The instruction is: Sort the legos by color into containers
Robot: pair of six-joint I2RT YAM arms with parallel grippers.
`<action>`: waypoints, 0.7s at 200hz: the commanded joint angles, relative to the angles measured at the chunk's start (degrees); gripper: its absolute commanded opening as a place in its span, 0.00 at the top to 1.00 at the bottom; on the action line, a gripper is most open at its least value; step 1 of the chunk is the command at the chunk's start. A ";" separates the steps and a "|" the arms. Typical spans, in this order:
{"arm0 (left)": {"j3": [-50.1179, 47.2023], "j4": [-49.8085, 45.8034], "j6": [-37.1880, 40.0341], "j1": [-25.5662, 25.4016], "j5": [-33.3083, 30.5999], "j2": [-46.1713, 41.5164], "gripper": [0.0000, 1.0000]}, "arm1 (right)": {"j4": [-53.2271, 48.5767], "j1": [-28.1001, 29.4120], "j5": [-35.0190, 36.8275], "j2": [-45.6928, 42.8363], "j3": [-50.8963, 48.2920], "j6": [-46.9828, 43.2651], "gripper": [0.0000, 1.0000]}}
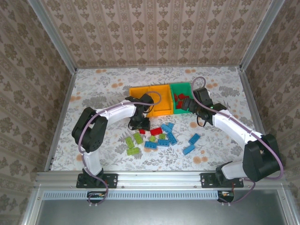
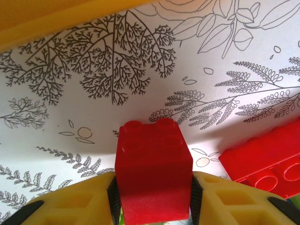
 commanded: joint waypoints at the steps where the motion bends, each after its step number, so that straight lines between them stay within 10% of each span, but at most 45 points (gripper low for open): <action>1: 1.56 -1.89 1.45 -0.10 -1.56 0.93 0.62 | -0.55 -0.27 1.76 -0.91 -0.16 0.56 0.03; 73: 9.38 2.91 5.27 0.76 -0.61 -3.03 0.73 | -1.17 -0.39 3.89 -4.21 -2.63 0.34 0.03; 140: 34.23 11.63 10.82 0.70 12.81 8.29 0.72 | -5.48 -0.44 5.96 -11.33 -11.33 4.86 0.03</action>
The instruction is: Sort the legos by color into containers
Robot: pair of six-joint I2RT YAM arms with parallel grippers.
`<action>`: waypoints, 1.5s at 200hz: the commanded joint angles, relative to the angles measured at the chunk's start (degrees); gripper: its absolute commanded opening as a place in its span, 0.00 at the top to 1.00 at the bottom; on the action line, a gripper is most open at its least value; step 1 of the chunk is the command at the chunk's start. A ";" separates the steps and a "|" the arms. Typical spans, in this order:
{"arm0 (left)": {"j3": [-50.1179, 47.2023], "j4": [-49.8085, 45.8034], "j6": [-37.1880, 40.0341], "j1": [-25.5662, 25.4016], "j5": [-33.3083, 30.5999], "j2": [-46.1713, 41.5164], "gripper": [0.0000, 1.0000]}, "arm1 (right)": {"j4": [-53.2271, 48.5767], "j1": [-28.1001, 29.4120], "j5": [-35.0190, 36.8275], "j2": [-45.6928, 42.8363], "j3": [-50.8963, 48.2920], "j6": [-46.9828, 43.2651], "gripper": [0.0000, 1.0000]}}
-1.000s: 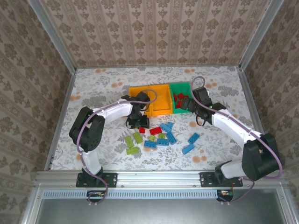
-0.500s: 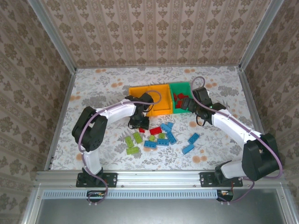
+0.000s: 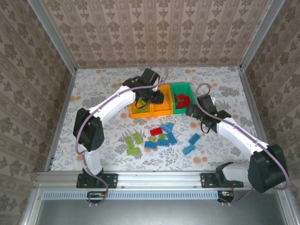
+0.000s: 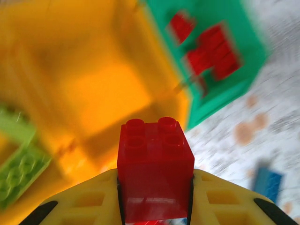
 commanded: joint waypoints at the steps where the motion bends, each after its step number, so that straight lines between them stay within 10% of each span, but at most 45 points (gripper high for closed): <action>1: 7.71 4.54 3.30 0.39 8.21 6.51 0.72 | -3.88 -0.25 2.39 -3.99 -3.64 3.45 0.03; 58: 23.19 11.11 -1.54 -0.05 20.59 22.48 0.71 | -3.83 -0.30 0.40 -13.85 -12.41 7.06 0.03; 147: 27.54 9.83 -0.99 -0.23 17.79 28.72 0.56 | -14.69 0.37 -15.35 -7.14 -10.45 18.16 0.16; 185: 25.80 8.80 1.01 -0.52 15.75 27.56 0.36 | -13.08 0.77 -16.97 -4.30 -10.05 19.66 0.18; 207: 24.80 7.81 1.38 -0.67 14.15 26.25 0.01 | -11.83 0.77 -18.27 -1.40 -9.54 19.58 0.18; 300: 3.56 13.72 7.57 -0.45 5.57 9.46 0.00 | -7.60 2.07 -18.71 7.96 -6.31 18.75 0.35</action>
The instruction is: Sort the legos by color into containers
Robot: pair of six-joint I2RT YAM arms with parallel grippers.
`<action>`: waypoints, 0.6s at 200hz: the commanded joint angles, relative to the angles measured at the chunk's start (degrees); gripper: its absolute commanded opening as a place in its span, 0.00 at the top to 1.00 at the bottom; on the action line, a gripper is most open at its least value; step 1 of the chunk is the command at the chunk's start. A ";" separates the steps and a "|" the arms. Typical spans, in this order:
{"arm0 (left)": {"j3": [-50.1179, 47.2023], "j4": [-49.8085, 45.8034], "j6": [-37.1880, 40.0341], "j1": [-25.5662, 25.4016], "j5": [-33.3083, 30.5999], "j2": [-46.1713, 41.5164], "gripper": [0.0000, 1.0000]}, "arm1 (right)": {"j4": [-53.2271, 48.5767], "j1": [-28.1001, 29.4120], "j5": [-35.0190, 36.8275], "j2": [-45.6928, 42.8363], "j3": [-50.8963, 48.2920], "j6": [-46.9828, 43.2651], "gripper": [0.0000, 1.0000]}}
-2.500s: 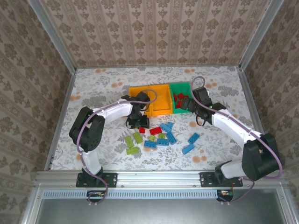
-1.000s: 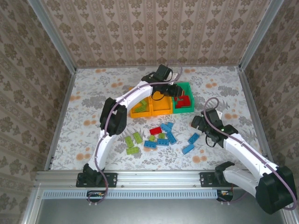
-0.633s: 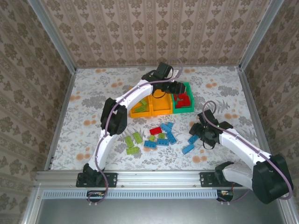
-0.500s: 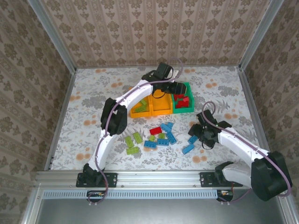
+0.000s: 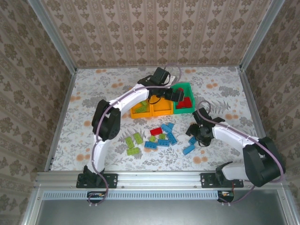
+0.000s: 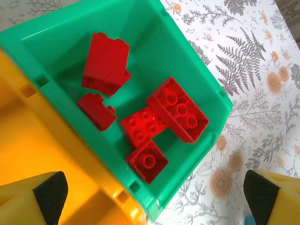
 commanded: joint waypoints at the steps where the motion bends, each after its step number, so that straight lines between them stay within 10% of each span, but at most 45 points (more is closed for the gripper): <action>1: -4.29 1.52 3.29 0.54 -3.09 -5.61 0.00 | 1.91 0.46 -1.71 2.68 1.95 0.48 0.36; 51: -18.91 7.46 0.35 5.34 -4.07 -15.16 0.00 | 0.87 1.30 0.09 6.25 7.51 -2.59 0.70; 120: -29.57 5.54 2.53 7.89 -12.45 -23.71 0.00 | 12.83 2.91 -2.28 11.60 25.19 -8.63 0.71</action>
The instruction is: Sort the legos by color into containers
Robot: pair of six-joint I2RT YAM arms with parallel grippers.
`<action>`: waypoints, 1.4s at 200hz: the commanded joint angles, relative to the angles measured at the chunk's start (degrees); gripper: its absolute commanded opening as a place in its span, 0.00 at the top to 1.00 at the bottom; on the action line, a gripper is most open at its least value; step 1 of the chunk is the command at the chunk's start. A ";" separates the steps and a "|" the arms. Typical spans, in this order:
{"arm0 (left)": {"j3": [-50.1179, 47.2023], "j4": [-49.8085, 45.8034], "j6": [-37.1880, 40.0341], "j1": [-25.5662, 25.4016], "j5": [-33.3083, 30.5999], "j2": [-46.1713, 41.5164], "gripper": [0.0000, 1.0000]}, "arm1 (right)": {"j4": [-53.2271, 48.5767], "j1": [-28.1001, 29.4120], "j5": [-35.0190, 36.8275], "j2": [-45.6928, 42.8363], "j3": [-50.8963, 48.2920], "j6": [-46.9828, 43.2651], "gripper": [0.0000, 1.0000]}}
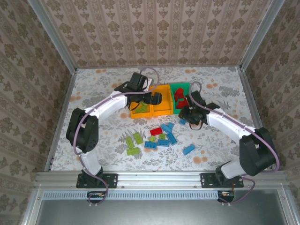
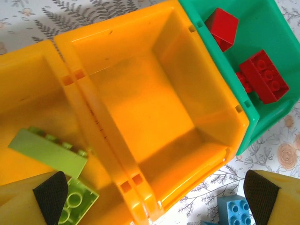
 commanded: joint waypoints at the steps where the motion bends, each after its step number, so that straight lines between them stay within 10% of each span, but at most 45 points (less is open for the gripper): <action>1: -3.09 -0.32 0.60 0.51 -3.89 -3.38 0.00 | 7.01 0.48 -1.82 4.42 6.81 -3.74 0.71; 110: -17.26 -15.32 -12.82 3.59 -6.60 -11.99 0.00 | 1.49 1.28 -2.73 30.75 35.10 -12.95 0.64; 192: -23.04 -16.24 -6.83 1.56 -1.32 -13.58 0.00 | -2.71 2.68 -1.21 34.69 39.59 -15.79 0.51; 280: -18.10 -24.91 -18.93 -2.24 2.84 -10.32 0.05 | -2.25 3.27 -0.21 31.86 37.55 -16.34 0.34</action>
